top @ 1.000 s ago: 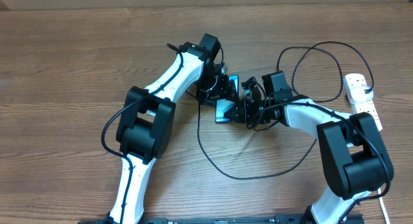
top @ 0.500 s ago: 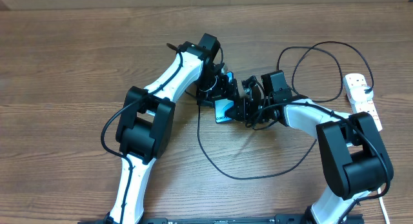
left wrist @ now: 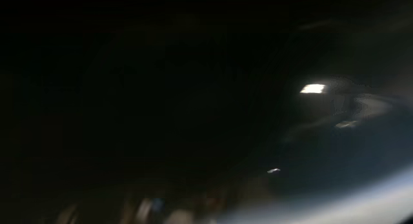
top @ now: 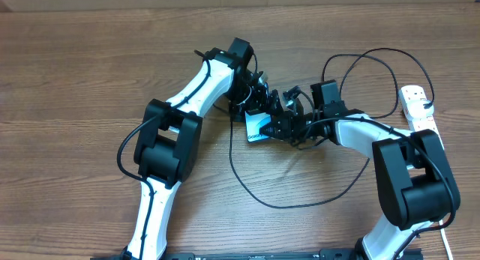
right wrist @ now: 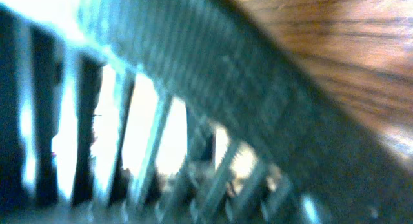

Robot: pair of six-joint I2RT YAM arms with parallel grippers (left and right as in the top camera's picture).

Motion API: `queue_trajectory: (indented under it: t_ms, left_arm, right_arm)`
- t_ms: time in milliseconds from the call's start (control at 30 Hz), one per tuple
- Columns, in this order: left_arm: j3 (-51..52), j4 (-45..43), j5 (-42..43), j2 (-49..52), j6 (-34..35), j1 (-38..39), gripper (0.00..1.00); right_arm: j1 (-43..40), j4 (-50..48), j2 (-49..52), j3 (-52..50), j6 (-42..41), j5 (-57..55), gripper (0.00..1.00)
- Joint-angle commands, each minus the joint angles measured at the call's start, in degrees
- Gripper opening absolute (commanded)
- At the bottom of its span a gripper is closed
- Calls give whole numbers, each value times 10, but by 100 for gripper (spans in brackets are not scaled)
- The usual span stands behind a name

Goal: Plug charger to phone and switch on socket

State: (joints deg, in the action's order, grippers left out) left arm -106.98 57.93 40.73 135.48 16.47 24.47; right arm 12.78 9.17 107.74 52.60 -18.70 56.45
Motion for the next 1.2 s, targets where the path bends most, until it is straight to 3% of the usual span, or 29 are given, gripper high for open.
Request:
queue_trajectory:
  t_ms: [0, 233, 400, 567, 633, 900, 1033, 1167]
  left_arm:
    - [-14, 3, 169, 24, -76, -4, 88]
    - [-31, 1, 329, 24, -127, -24, 77]
    - [-32, 0, 389, 24, -154, -30, 68]
    - [-32, -13, 450, 24, -170, -30, 40]
    - [-32, -20, 458, 24, -170, -30, 31]
    - [-32, -45, 457, 24, -169, -35, 24]
    - [-32, -46, 430, 24, -165, -41, 4]
    - [-32, -28, 366, 24, -132, -45, 4]
  right_arm:
    - [-6, -51, -9, 10, 9, 162, 4]
    - [-6, -74, -9, 10, -42, 183, 4]
    - [-6, -79, -9, 10, -72, 183, 4]
    - [-6, -114, -9, 10, -132, 183, 4]
    - [-6, -126, -9, 10, -144, 183, 4]
    - [-7, -125, -9, 10, -144, 183, 4]
    - [-7, -125, -9, 10, -144, 182, 4]
    - [-7, -125, -9, 10, -143, 182, 4]
